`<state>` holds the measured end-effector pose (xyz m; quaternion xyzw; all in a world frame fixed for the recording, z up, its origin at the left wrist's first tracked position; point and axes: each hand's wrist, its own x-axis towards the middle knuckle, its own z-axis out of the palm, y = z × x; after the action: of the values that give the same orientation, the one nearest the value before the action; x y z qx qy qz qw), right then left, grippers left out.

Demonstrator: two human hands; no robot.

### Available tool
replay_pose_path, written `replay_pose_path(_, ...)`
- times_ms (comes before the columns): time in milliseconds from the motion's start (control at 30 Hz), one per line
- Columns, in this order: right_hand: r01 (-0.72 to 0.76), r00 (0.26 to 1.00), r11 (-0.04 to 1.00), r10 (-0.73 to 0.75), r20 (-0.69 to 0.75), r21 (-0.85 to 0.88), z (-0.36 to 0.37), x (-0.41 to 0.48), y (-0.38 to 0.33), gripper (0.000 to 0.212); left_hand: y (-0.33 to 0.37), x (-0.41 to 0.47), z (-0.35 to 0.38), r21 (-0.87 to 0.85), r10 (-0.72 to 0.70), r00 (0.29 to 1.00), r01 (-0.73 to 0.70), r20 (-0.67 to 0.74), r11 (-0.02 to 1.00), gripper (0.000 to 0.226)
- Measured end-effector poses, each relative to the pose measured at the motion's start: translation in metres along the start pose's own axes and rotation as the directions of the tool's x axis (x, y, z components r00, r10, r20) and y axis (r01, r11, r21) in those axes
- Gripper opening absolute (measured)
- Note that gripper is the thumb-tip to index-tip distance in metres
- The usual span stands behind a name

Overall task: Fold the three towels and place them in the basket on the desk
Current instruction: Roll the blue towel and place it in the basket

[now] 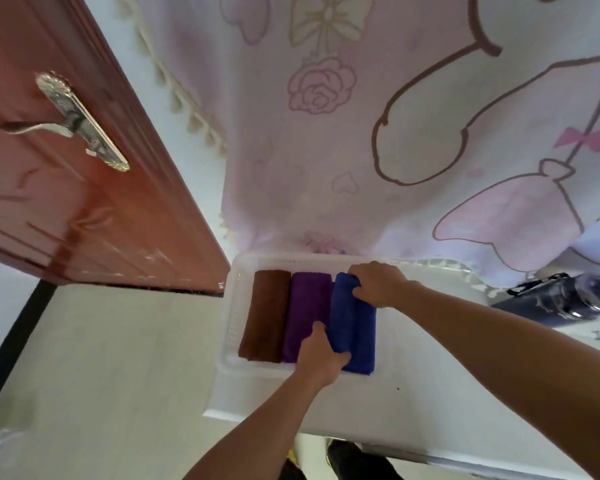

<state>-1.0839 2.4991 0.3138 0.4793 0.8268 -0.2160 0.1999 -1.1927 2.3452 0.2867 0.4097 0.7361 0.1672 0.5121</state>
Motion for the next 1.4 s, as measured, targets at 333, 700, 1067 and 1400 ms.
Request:
replay_pose_path(333, 0.156, 0.978, 0.937, -0.191, -0.085, -0.312, 0.005, 0.027, 0.006, 0.018, 0.009, 0.004, 0.029, 0.499, 0.063, 0.973, 0.059, -0.224, 0.865, 0.038)
replay_pose_path(700, 0.337, 0.935, 0.913, -0.353, -0.029, -0.231, 0.044, 0.018, 0.014, 0.054, -0.011, -0.021, 0.033, 0.728, 0.244, 0.954, -0.29, 0.172, 0.621, 0.067)
replay_pose_path(1067, 0.343, 0.936, 0.934, -0.349, -0.05, -0.102, 0.043, 0.004, 0.014, 0.048, -0.039, -0.026, -0.003, 0.722, 0.506, 0.858, -0.294, -0.09, 0.626, 0.039)
replay_pose_path(1400, 0.285, 0.957, 0.958, -0.286, 0.051, 0.027, 0.094, -0.092, -0.038, 0.049, -0.116, -0.023, -0.108, 0.689, 0.179, 0.936, 0.086, -0.303, 0.719, 0.064)
